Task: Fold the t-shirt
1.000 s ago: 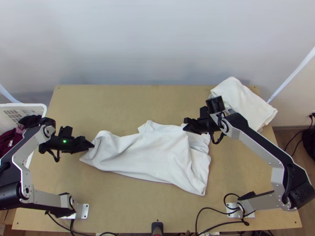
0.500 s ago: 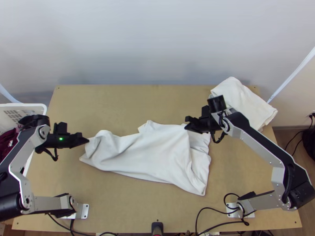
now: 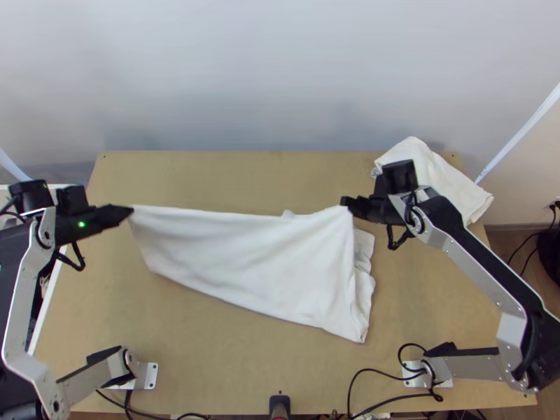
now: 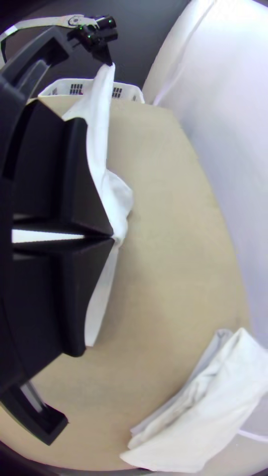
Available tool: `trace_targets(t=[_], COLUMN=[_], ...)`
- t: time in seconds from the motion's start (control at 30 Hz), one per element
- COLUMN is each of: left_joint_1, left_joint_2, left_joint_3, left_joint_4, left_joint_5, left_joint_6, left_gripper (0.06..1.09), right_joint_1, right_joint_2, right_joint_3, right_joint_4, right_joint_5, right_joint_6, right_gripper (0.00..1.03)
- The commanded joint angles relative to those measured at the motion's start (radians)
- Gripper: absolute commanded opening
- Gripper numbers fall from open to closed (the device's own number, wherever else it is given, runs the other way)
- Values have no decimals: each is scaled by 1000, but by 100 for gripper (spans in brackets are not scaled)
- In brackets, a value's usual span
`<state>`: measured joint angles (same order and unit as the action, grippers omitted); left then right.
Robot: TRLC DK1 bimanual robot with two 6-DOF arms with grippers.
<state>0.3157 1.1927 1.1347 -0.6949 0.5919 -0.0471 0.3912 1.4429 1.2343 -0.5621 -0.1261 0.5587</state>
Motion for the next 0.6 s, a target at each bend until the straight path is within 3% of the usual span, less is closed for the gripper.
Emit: trace_targets(t=[0.0,0.3,0.47,0.57], left_joint_1=[-27,-50,-47,-47], left_joint_2=[-51,-71,-81,-88], left_joint_3=[69,204,280,304], left_joint_4=[43,152,248,330], left_joint_5=[-37,-113,-227,-297], left_joint_6=[-56,-103,-109,-100], left_gripper=[10,10,10,10], right_joint_1=[-8,-11,-58,-81], right_joint_2=[-58,-68,-90,-76], right_joint_3=[94,300,323,379], right_joint_4=[50,151,412,484], right_joint_5=[43,155,197,197], right_joint_6=[-60,-237,-335,-390], right_gripper=[3,3,3,3])
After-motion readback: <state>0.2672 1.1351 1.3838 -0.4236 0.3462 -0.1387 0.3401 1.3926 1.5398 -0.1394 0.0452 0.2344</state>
